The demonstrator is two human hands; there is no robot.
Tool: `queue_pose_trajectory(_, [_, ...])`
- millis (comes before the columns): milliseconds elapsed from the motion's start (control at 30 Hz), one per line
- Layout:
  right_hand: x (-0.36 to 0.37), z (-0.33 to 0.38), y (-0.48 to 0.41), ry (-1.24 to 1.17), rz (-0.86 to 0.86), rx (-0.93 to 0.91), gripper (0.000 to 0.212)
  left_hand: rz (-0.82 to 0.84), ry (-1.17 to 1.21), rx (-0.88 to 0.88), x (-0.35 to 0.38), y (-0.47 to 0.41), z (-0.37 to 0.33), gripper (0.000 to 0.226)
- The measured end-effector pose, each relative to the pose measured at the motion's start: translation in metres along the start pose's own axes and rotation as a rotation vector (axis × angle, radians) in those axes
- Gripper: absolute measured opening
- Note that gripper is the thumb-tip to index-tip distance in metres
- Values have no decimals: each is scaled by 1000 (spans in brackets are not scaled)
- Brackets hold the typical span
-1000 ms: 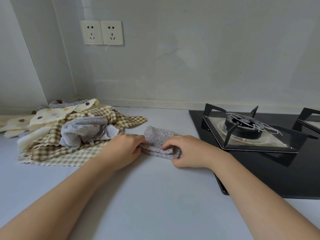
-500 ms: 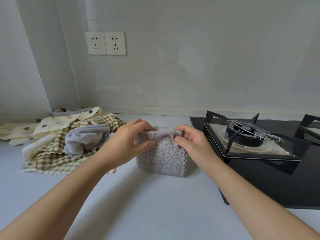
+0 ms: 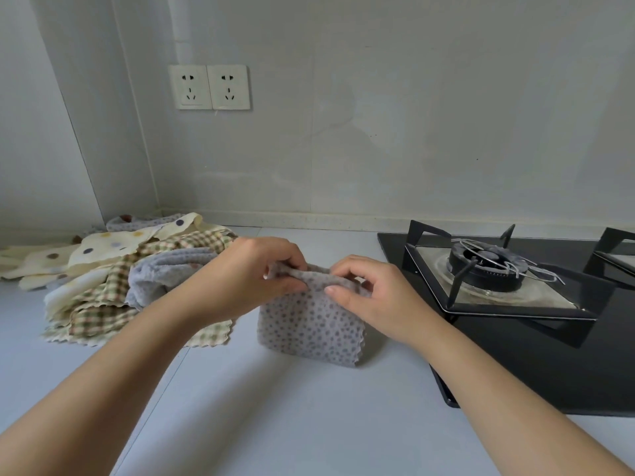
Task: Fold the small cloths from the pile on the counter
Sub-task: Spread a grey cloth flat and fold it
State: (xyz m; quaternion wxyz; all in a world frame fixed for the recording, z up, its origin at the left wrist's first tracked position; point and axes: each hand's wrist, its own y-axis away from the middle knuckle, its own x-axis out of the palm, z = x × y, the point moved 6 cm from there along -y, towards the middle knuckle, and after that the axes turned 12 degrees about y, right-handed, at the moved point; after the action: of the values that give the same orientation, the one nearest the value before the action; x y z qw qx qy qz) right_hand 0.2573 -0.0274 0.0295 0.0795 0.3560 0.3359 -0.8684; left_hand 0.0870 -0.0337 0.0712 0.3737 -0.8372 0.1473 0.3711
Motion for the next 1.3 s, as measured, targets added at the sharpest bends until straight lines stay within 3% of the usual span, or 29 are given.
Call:
queue_pose_trajectory(167, [-8,-1,1,-89,-78,64,13,63,31,-68,-8,2,4,12])
queue_pose_trajectory(400, [-13,-5,-2,-117,-191,97,8,-73,-76,-70,-16,3,6,22])
queue_pose_trajectory(600, [-14,-10,-1,-89,-268,245,20,-141,20,-116,0,3,19,40])
queue_pose_trajectory(700, [-3,-23,1,-167,-225,373,30,-233,320,-235,12,8,40,42])
queue_pose_trajectory(800, [10,-35,-1,-401,-82,515,15,-351,643,-394,19,10,57,50])
queue_pose_trajectory(867, [17,-36,-7,-642,-9,601,10,-388,766,-551,24,8,63,26])
queue_pose_trajectory(900, [20,-36,-12,-757,4,645,10,-363,773,-648,28,5,65,21])
queue_pose_trajectory(967, [14,-30,-25,-844,-1,711,9,-278,702,-789,30,-3,61,44])
queue_pose_trajectory(1133, [-35,-7,-66,-839,-132,824,14,-527,560,-810,-18,-43,29,30])
queue_pose_trajectory(1200, [-57,9,-83,-837,-170,854,15,-447,725,-852,-32,-60,18,28])
queue_pose_trajectory(1300, [-86,29,-107,-835,-231,933,13,-183,850,-889,-54,-79,0,22])
